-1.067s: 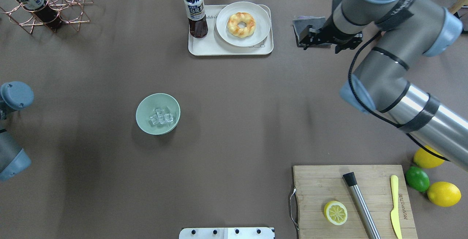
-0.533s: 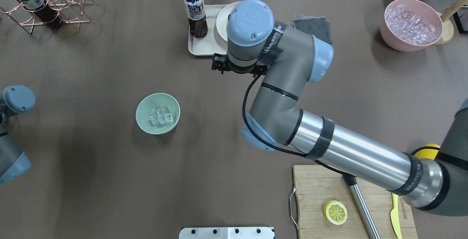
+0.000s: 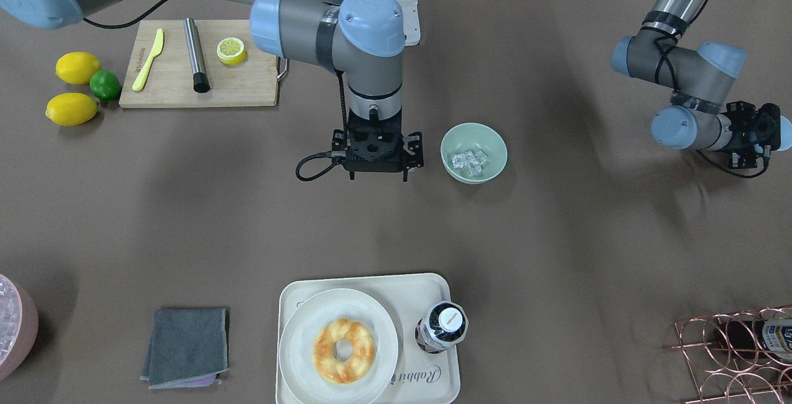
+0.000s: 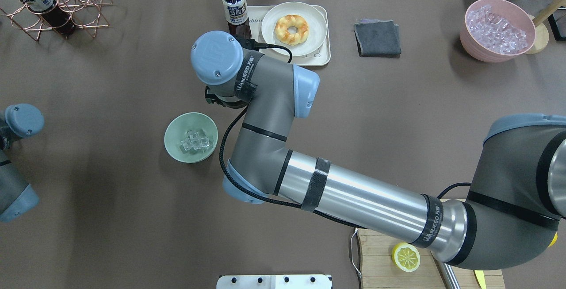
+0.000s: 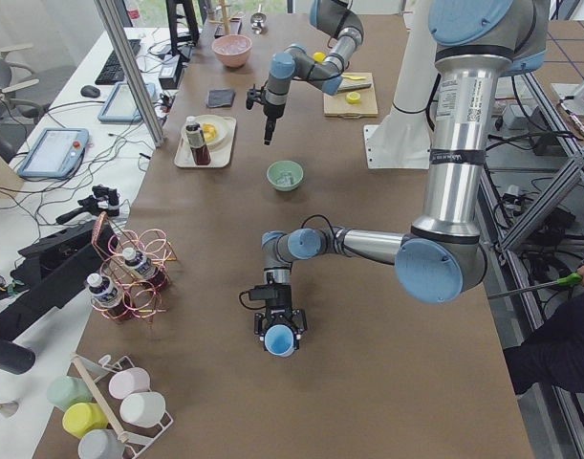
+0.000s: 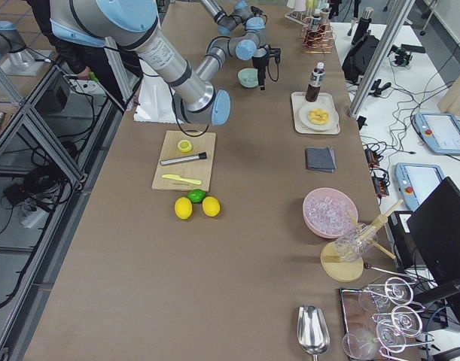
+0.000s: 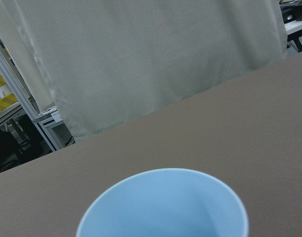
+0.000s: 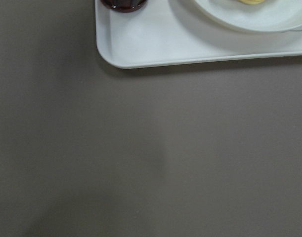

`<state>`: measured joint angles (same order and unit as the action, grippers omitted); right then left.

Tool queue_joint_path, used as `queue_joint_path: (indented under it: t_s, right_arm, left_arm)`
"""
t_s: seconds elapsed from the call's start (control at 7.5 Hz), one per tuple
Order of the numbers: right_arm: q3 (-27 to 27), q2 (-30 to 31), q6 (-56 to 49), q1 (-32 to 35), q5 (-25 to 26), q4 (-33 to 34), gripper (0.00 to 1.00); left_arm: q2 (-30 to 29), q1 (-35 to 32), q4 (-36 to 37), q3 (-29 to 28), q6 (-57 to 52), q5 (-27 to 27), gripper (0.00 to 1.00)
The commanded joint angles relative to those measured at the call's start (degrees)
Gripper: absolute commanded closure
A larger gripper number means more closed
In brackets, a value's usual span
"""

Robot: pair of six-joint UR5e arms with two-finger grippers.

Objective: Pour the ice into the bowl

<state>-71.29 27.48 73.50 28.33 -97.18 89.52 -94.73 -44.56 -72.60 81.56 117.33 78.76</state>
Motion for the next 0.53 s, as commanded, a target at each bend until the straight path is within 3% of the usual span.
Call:
queue_joint_path:
  t_s: [0.0,0.4]
  right_arm:
    - [5.4,-4.3,0.1,-3.9,2.3,-1.6,0.01]
    - [6.5,-5.7,0.2,-6.4,4.5,-1.8,0.02]
  left_arm:
    - [-0.6,0.1,0.1,0.6,-0.2,0.2,0.03]
    - [-1.0,0.0,2.2,2.7,-0.3,0.3,0.03]
